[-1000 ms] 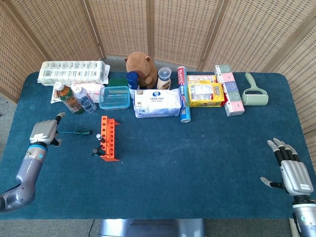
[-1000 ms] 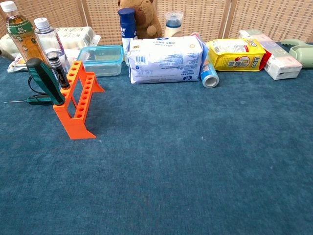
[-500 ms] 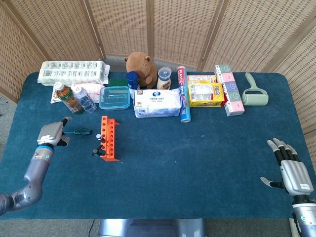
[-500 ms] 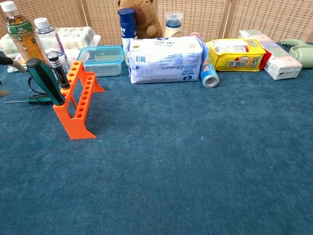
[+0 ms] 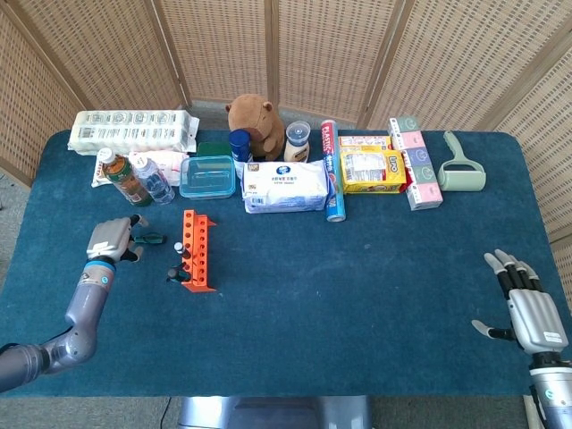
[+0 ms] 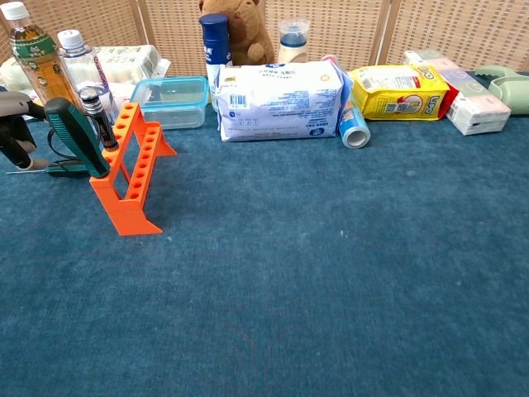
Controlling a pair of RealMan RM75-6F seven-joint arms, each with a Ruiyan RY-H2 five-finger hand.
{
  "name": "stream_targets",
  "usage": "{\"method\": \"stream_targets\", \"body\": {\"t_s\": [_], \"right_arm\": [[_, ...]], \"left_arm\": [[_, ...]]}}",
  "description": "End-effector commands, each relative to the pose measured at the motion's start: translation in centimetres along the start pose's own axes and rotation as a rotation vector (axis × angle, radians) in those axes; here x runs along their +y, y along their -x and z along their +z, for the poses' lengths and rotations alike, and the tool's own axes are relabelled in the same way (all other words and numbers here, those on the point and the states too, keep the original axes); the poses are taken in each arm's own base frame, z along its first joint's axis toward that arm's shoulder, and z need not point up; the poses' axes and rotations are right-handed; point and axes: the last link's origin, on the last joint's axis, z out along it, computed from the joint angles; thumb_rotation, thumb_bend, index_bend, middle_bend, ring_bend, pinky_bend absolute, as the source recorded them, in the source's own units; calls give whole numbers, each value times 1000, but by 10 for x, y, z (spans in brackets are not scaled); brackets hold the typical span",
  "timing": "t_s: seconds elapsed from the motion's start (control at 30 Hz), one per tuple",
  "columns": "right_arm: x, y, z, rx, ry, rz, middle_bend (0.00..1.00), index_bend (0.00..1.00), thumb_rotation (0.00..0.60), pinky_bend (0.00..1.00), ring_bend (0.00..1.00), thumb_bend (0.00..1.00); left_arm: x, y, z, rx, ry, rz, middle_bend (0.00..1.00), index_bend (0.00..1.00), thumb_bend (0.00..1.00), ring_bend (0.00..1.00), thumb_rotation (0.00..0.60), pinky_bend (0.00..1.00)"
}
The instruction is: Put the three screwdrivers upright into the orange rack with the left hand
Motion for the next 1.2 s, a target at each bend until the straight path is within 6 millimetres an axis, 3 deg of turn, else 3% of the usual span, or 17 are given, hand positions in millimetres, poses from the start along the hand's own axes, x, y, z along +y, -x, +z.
{"method": "stream_targets", "body": {"t_s": [0.03, 0.37, 1.2], "right_arm": [[0, 0, 0, 0, 1, 0, 29, 0, 600, 9, 9, 17], [1, 0, 1, -1, 4, 3, 29, 0, 600, 9, 9, 17], [3, 0, 2, -6, 10, 8, 29, 0, 600, 9, 9, 17]], "left_arm": [[4, 4, 3, 5, 9, 14, 1000, 309, 317, 1000, 600, 1000], [10, 17, 9, 20, 22, 54, 1000, 379, 278, 1000, 600, 1000], [16, 26, 20, 47, 4, 79, 1000, 412, 302, 1000, 600, 1000]]}}
